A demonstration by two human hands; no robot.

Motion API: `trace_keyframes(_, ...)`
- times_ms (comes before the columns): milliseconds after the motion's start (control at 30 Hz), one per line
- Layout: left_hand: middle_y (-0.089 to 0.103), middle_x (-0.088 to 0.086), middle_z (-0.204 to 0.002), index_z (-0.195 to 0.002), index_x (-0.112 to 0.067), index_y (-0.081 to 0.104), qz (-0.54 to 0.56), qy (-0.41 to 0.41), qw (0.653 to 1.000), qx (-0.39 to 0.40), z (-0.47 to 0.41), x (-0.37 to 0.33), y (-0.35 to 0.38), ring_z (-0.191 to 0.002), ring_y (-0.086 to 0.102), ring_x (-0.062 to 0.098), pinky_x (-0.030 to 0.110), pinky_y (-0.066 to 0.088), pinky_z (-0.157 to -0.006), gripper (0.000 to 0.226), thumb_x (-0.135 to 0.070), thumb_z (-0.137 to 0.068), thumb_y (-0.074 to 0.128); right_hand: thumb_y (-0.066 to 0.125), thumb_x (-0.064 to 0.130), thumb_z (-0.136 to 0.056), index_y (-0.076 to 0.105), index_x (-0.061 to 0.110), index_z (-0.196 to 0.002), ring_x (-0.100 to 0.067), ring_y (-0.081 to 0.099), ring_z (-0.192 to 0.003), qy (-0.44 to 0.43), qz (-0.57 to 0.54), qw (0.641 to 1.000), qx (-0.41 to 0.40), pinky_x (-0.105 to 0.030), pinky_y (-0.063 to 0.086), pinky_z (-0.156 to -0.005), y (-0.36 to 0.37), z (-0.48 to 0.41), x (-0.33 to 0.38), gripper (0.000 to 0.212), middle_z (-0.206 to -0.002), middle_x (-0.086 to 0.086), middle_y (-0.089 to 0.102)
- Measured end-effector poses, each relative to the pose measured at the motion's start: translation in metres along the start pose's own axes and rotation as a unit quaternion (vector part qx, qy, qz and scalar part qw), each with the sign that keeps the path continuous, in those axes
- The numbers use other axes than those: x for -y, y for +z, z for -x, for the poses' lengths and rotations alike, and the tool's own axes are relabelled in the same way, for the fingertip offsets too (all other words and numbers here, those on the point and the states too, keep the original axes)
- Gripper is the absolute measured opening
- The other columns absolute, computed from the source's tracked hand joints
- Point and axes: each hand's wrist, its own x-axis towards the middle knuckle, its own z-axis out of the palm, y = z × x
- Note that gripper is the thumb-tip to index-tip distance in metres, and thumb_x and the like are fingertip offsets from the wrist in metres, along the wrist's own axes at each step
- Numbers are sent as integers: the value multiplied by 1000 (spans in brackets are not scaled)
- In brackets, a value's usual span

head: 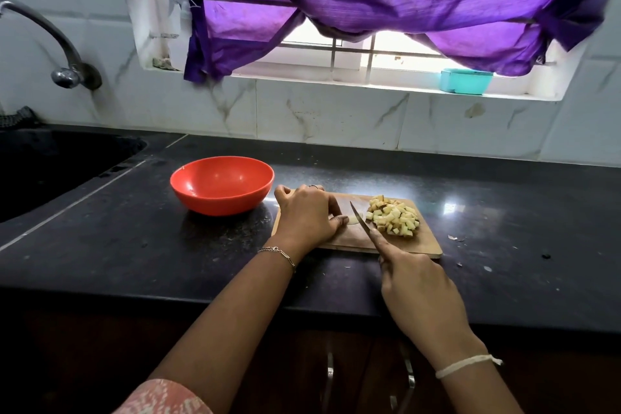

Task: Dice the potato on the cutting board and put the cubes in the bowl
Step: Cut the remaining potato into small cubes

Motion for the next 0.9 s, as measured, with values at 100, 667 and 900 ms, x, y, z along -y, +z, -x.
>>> trace_keyframes(100,63,-12,-106,-96,-35,73,18,-6,1000,10,-1,0,1,-113,52,13,44,20,-94,24,-53,-85,62,36,29,-101,20,50,-147,-22,61,-104,-10,23,1000,7,-34,48,-76,0,0,1,53,-115,-1,63)
trace_keyframes(667,63,-13,-112,-102,-38,72,34,-1,999,27,1,3,1,-115,50,12,44,19,-96,23,-50,-87,60,35,7,-95,31,27,-148,-23,63,-101,-25,87,996,18,-33,50,-74,12,-28,18,57,-112,-4,64)
trace_keyframes(900,67,-13,-104,-93,-38,74,64,-26,998,5,1,9,0,-110,53,11,37,14,-81,19,-45,-81,60,38,15,-97,17,43,-150,-23,63,-95,2,27,1000,-1,-36,51,-74,9,-11,7,64,-103,-6,64)
